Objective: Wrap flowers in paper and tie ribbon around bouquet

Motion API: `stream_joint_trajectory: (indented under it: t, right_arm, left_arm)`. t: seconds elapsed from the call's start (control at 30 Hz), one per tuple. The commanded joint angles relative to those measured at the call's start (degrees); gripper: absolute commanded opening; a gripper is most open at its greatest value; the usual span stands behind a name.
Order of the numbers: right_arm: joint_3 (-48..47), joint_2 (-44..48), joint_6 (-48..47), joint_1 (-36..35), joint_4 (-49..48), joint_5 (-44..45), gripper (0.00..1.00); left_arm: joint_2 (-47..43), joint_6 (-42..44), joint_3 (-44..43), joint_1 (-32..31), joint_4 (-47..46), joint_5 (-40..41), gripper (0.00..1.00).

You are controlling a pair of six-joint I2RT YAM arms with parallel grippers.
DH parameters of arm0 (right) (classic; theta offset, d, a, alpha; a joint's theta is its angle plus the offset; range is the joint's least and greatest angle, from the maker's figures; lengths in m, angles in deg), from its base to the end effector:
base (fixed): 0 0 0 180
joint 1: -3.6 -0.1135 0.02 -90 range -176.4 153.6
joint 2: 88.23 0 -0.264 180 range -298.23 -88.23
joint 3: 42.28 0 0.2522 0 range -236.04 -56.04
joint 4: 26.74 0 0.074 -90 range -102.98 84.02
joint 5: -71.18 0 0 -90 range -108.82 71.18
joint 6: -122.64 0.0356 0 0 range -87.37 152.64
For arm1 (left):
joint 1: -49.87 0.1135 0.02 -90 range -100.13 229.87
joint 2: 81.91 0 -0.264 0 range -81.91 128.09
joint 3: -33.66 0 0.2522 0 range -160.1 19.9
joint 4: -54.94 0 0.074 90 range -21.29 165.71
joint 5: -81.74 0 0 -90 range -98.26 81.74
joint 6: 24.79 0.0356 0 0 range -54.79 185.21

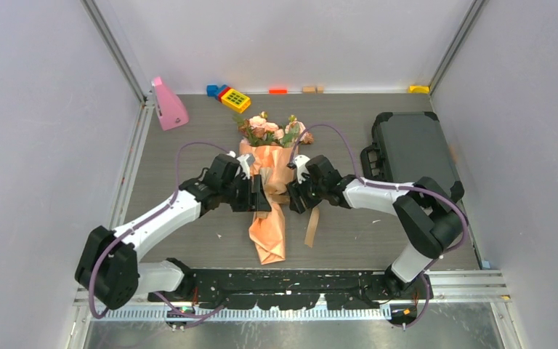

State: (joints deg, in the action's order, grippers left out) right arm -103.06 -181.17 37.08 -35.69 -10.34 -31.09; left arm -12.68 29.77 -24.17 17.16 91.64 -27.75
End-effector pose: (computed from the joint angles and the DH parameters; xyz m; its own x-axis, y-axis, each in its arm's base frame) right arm 0.2421 0.2079 0.1614 -0.6348 -0.4216 -0.6475 -0.6805 0.7020 0.2101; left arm 0.2001 -0.1426 0.2304 -0.9143 -0.0624 -0.4001 0.2046 0.7814 -0.5896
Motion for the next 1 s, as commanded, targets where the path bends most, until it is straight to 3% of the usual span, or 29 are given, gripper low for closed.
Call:
stream_joint_trajectory:
  t: [0.0,0.2,0.3,0.37,0.6,0.97]
  right_arm:
    - [-2.57,-1.84,-4.14,0.13,-7.88,-0.5,0.64]
    - [-3.3,-1.84,-8.49,0.44,-6.27,-3.73,0.64]
    - [-1.86,1.2,-10.31,0.64,-5.52,-6.46,0.64]
    - [-1.4,2.26,-11.98,0.97,-4.37,-8.15,0.64]
    - [-6.54,-4.76,-13.01,4.33,2.89,-14.45,0.64]
    - [-9.56,-10.85,-13.68,4.41,3.53,-21.6,0.6]
  left_arm:
    - [4.26,1.05,-2.79,0.17,-3.55,-1.03,0.53]
    - [6.65,0.81,-3.42,0.02,-4.08,-0.04,0.34]
    - [6.35,0.81,-3.48,0.08,-2.91,-0.07,0.15]
    - [5.17,0.71,-3.1,0.03,-2.17,-0.54,0.09]
    - [1.04,1.9,-3.03,0.02,3.83,0.78,0.09]
    - [0.66,2.22,-1.97,0.01,5.46,-0.11,0.1]
